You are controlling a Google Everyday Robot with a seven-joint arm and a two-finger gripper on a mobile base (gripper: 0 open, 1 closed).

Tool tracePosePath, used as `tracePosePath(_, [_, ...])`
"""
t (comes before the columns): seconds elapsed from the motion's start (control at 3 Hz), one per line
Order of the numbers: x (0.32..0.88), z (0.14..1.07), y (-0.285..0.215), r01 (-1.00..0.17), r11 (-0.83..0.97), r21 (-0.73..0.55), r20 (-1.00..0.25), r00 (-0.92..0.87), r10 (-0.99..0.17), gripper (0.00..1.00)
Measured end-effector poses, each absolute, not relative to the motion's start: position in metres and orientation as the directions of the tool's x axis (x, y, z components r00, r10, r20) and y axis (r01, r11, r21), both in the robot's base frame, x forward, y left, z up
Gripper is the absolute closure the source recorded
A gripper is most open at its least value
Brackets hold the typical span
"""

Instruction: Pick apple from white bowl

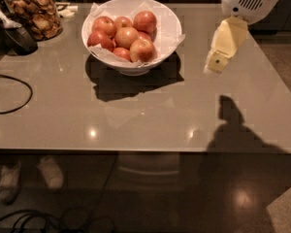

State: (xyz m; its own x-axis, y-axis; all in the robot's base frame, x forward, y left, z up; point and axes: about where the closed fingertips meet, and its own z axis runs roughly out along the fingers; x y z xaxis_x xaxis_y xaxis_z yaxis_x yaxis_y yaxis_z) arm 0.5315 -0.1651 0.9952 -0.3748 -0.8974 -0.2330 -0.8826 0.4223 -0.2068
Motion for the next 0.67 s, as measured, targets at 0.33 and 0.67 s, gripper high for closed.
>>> tracePosePath(0.33, [0.551,0.999,-0.156,-0.880,0.435,-0.191,-0.248,-0.385,-0.889,0.09])
tracePosePath(0.67, [0.565,0.997,-0.135,-0.901,0.400,-0.168,-0.252,-0.353,-0.901,0.18])
